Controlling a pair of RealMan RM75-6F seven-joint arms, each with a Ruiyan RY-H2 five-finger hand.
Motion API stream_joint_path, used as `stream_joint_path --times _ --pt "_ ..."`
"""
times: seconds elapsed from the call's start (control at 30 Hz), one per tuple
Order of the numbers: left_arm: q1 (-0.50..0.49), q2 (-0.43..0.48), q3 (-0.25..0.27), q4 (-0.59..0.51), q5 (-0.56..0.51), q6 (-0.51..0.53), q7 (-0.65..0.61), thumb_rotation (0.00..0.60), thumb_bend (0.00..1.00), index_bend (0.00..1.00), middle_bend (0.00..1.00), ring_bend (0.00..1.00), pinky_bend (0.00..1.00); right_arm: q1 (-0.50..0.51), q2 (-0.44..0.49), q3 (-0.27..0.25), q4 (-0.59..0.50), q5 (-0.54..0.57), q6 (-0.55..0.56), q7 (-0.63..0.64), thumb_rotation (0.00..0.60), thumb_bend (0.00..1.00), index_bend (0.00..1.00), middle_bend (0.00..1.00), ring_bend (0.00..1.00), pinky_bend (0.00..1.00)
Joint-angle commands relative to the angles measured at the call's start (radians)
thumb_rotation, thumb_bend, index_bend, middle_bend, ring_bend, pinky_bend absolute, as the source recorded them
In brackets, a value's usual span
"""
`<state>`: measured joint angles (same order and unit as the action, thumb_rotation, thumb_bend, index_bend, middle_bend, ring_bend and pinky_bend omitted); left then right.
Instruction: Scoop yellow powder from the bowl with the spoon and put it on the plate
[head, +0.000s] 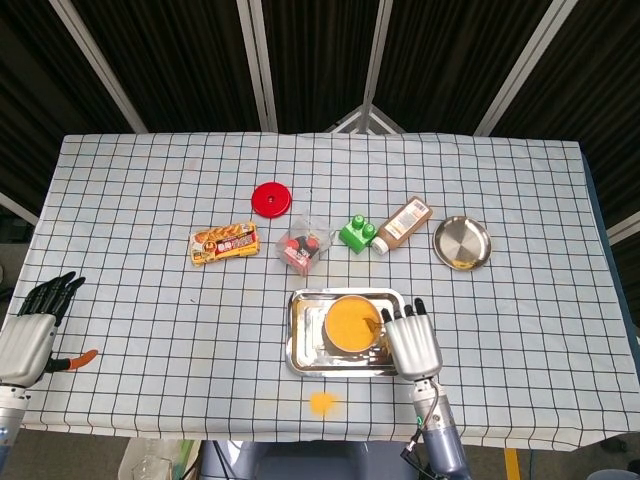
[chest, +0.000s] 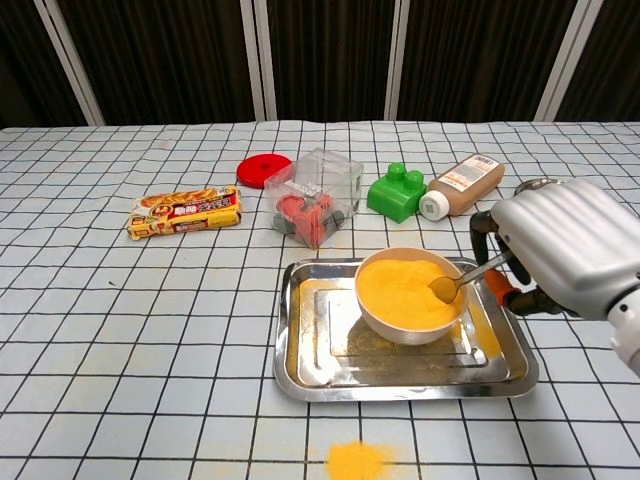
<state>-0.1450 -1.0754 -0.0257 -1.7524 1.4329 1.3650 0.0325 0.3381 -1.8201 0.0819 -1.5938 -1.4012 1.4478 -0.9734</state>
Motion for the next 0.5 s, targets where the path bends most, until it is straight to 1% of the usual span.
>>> stream_joint_path --times 0.03,0.23,0.5 --pt "0.000 0.000 0.000 0.000 0.001 0.000 -0.001 0.600 0.00 0.00 0.00 0.00 0.00 -0.002 -0.003 -0.003 -0.014 -0.003 -0.001 0.004 0.600 0.71 0.97 0.71 0.56 0.35" --pt "0.000 0.000 0.000 0.000 0.002 0.001 -0.002 0.600 0.00 0.00 0.00 0.00 0.00 -0.001 0.001 -0.009 -0.049 -0.032 0.005 -0.003 0.600 0.71 0.97 0.71 0.56 0.35" --pt "0.000 0.001 0.001 0.000 0.003 0.002 -0.002 0.600 0.00 0.00 0.00 0.00 0.00 -0.001 0.008 -0.015 -0.056 -0.062 0.008 -0.008 0.600 0.71 0.97 0.71 0.56 0.35"
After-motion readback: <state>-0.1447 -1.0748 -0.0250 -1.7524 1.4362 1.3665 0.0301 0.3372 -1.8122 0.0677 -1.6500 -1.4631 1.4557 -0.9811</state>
